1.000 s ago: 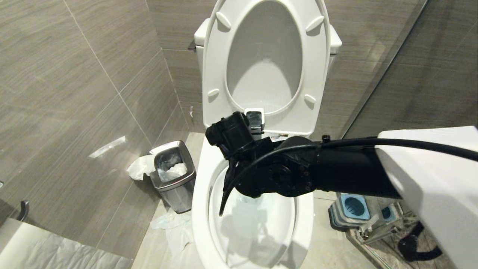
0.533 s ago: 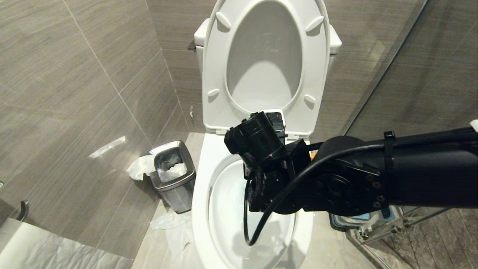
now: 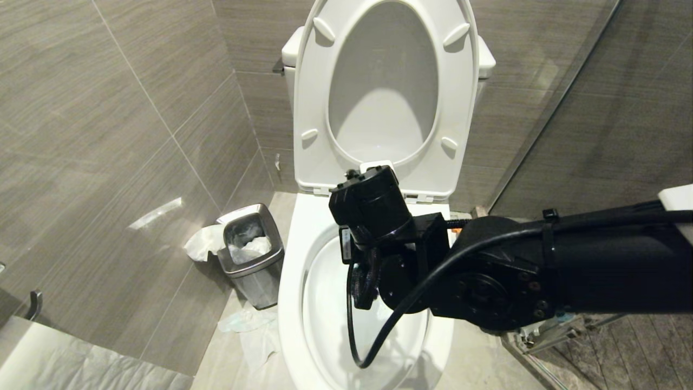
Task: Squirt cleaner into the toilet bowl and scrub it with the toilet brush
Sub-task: Scrub the toilet bowl
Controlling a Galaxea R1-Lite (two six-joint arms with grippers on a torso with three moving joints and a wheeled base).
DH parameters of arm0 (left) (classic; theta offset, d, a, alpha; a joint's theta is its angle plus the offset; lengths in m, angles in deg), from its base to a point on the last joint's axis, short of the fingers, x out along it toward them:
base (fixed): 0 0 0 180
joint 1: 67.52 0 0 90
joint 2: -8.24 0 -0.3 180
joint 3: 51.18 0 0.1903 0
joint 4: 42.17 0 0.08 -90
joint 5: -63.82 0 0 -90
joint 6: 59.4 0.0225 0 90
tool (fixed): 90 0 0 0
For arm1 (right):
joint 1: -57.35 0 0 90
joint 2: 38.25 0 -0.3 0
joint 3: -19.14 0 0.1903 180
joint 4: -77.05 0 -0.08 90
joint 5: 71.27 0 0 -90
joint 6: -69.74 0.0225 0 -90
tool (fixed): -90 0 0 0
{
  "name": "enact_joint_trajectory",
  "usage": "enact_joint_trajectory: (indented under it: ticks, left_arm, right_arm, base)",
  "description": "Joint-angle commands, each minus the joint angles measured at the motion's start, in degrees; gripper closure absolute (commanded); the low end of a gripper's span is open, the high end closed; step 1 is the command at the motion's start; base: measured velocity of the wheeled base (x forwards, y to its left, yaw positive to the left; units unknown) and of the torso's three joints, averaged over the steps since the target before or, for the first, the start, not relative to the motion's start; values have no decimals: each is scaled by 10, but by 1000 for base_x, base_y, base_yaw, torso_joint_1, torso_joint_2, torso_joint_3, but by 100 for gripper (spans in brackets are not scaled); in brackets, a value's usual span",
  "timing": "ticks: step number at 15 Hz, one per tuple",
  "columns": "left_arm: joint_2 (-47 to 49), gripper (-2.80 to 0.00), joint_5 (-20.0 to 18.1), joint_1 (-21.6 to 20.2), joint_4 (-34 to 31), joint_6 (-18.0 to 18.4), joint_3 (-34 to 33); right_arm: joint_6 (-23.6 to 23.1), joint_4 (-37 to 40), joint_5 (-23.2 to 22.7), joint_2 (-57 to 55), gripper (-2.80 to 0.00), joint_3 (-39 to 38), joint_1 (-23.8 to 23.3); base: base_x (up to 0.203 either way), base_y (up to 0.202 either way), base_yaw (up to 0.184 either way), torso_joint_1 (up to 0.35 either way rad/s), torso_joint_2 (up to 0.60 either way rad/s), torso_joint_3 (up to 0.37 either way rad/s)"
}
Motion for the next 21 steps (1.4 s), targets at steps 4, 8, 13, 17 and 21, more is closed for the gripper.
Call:
enact_joint_trajectory:
  ticks: [4, 8, 13, 17, 21]
  left_arm:
    - [0, 0, 0, 0, 0, 0, -2]
    - [0, 0, 0, -1, 0, 0, -2]
    - [0, 0, 0, 0, 0, 0, -1]
    - [0, 0, 0, 0, 0, 0, -2]
    - [0, 0, 0, 0, 0, 0, -2]
  right_arm:
    - [-149, -209, -43, -30, 0, -81, 0]
    - [-149, -212, -65, -50, 0, -75, 0]
    - [-152, -212, -64, -74, 0, -40, -24]
    - [-156, -212, -61, -73, 0, -39, -48]
    - [-160, -211, -62, -33, 0, -82, -54]
  base:
    - [0, 0, 0, 0, 0, 0]
    - [0, 0, 0, 0, 0, 0]
    - [0, 0, 0, 0, 0, 0]
    - [0, 0, 0, 0, 0, 0]
    - [0, 0, 0, 0, 0, 0]
